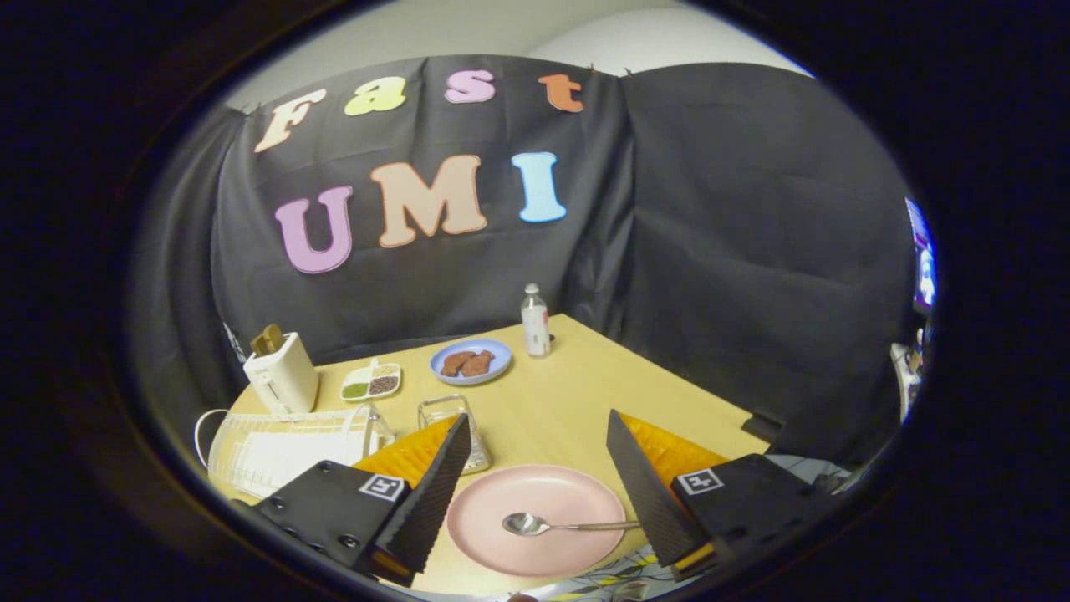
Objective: Take the plate from the dish rack, then take the spoon from the basket and place it into the plate.
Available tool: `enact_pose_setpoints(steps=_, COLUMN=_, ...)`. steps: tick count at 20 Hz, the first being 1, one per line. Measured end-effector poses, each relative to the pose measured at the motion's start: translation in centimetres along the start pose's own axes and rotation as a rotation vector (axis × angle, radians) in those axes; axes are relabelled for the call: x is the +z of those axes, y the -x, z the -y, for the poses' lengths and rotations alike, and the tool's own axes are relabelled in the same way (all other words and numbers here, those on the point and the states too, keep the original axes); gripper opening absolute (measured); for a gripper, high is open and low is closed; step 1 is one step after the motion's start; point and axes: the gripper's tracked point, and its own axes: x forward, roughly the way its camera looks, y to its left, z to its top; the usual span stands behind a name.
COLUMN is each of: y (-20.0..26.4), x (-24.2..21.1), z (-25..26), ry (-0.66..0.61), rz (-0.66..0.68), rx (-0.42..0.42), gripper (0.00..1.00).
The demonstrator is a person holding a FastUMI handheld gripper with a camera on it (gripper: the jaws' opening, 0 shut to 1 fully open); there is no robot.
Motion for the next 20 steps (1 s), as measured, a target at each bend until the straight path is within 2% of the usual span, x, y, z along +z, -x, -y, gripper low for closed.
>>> enact_pose_setpoints(steps=9, y=3.3, x=8.5, z=-6.1, ry=0.046, rz=0.161, rx=0.097, gripper=1.00)
enact_pose_setpoints(steps=20, y=5.6, x=13.3, z=-9.0, ry=0.070, rz=0.220, rx=0.099, gripper=1.00)
